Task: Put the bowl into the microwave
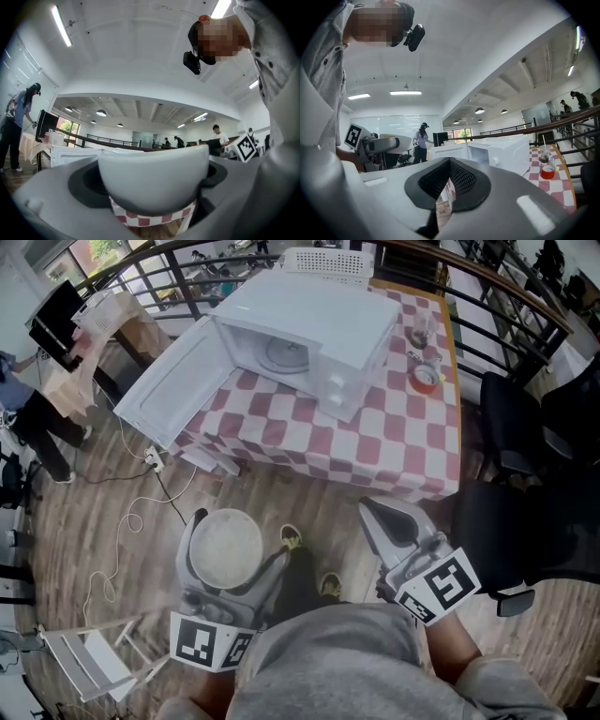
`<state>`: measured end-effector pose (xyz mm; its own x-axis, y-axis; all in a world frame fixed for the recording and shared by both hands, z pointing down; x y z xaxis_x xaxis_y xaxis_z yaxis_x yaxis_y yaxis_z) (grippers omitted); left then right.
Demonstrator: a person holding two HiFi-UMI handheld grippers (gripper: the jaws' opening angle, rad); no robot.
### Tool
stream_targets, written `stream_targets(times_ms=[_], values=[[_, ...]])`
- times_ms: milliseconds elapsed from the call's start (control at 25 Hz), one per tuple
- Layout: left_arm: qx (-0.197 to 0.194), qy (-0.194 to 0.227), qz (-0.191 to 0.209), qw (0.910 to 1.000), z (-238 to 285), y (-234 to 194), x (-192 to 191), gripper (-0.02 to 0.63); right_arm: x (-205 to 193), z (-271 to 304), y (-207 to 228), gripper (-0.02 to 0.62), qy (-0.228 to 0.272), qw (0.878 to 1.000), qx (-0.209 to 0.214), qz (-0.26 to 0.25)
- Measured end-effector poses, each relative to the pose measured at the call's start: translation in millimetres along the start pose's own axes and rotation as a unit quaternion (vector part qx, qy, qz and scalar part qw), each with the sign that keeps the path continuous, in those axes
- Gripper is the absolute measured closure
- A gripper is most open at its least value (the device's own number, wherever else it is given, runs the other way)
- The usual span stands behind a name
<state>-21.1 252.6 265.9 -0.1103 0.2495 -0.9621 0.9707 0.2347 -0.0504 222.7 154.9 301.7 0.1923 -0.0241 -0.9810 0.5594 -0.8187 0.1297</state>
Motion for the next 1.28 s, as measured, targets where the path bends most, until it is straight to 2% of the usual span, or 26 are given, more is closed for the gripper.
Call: stream_targets(times_ms=[520,1280], values=[[-0.011,-0.020,-0.022,0.9995,48.8,-43.0,-25.7,0.077,-12.1,51.2,26.9,0.595,-0.027,1.000,-0.012,-0.001],[-0.007,-0.034,-0.042,0.9985,138.0,-145.7,-49.4,0.077,-25.0,174.6,67.3,0.595,-0.049,0.999,-0.018,-0.003]])
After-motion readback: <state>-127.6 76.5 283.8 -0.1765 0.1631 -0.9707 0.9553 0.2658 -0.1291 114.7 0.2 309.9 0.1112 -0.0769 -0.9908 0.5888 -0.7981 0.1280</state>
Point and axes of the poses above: the fingertips, and each gripper's own axes: z forward along the fingers, y to its right, x out of its top, the point moved 9 cm from there along -z, backward along the fingers, and after that the axes turned 13 degrees about y, right-handed, at the moved point
